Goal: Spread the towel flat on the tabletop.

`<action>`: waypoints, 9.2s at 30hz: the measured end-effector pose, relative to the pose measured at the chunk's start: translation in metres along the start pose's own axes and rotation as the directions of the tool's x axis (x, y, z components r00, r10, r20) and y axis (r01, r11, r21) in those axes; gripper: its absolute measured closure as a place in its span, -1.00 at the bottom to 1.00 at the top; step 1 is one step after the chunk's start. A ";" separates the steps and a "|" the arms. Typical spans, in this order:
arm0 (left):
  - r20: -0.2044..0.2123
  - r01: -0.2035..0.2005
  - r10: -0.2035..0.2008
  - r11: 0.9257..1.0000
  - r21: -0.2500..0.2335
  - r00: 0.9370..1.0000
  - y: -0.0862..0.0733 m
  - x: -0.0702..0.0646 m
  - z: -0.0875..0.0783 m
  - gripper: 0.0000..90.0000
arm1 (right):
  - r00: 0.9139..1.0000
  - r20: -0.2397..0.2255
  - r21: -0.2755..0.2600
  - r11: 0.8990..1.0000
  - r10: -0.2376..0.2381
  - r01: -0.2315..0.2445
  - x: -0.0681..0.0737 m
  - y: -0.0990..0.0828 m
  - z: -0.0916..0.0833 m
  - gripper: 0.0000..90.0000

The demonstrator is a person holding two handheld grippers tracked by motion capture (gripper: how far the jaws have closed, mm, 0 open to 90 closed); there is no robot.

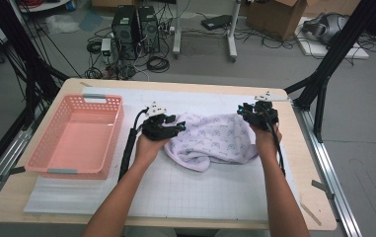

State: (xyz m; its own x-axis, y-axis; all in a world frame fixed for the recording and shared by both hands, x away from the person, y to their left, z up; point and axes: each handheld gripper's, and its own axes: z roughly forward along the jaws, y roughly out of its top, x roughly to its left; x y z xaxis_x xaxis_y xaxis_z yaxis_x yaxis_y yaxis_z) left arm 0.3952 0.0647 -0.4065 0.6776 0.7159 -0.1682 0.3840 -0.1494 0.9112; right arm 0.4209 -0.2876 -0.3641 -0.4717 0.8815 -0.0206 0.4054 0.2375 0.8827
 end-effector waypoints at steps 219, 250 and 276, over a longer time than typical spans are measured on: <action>-0.037 -0.015 0.024 0.971 0.237 0.999 -0.104 -0.064 -0.101 0.37 | 0.997 -0.064 0.191 0.981 -0.032 0.044 0.059 -0.162 -0.132 0.09; -0.012 0.046 -0.045 0.990 0.134 0.999 -0.156 -0.115 -0.196 0.54 | 0.978 -0.210 0.201 0.978 -0.009 0.052 0.096 -0.203 -0.214 0.63; -0.016 0.125 -0.124 0.990 0.064 0.992 -0.132 -0.080 -0.156 -0.07 | 0.997 -0.040 0.181 0.982 0.071 -0.063 0.069 -0.189 -0.172 0.13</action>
State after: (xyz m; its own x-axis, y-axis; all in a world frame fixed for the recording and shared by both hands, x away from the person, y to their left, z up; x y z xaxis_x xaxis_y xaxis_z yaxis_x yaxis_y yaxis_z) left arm 0.1925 0.1334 -0.4549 0.6145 0.7399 -0.2739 0.5053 -0.1024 0.8569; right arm 0.1772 -0.3419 -0.4513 -0.4729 0.8790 0.0610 0.5690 0.2518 0.7828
